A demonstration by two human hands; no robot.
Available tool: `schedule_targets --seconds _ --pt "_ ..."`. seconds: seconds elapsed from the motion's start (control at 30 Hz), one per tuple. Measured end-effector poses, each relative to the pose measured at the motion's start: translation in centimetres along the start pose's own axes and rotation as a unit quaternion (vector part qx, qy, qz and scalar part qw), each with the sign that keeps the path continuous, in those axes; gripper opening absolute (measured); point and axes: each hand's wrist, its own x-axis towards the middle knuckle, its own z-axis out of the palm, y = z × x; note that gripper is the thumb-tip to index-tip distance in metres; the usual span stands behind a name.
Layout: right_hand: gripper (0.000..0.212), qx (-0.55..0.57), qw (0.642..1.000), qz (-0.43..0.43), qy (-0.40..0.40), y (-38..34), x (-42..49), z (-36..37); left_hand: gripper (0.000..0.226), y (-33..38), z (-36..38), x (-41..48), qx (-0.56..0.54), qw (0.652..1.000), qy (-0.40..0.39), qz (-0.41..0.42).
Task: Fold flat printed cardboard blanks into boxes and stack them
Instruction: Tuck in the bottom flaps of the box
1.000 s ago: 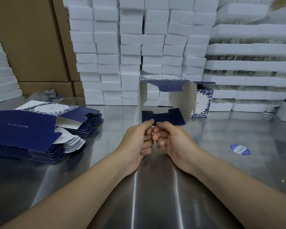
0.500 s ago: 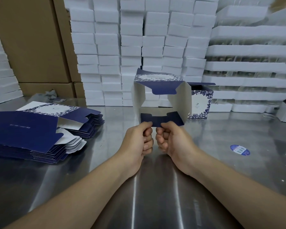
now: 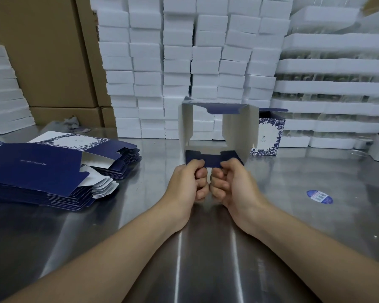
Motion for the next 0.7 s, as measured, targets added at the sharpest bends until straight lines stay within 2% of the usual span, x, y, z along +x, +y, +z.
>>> schedule_targets --seconds 0.23,0.33,0.5,0.7 --pt "0.039 -0.035 0.999 -0.013 -0.008 -0.04 -0.33 0.21 0.051 0.09 -0.12 -0.01 0.025 1.000 -0.007 0.000" --pt "0.041 -0.034 0.999 -0.009 -0.008 -0.12 -0.49 0.31 0.050 0.06 -0.06 0.00 0.004 1.000 0.000 -0.001" --pt "0.039 0.046 0.997 -0.011 0.065 -0.01 -0.18 0.37 0.049 -0.03 -0.09 -0.08 -0.010 1.000 0.015 0.005" --pt "0.036 0.015 0.997 -0.027 0.070 0.36 0.06 0.25 0.051 0.19 -0.01 -0.17 0.014 1.000 0.024 0.010"
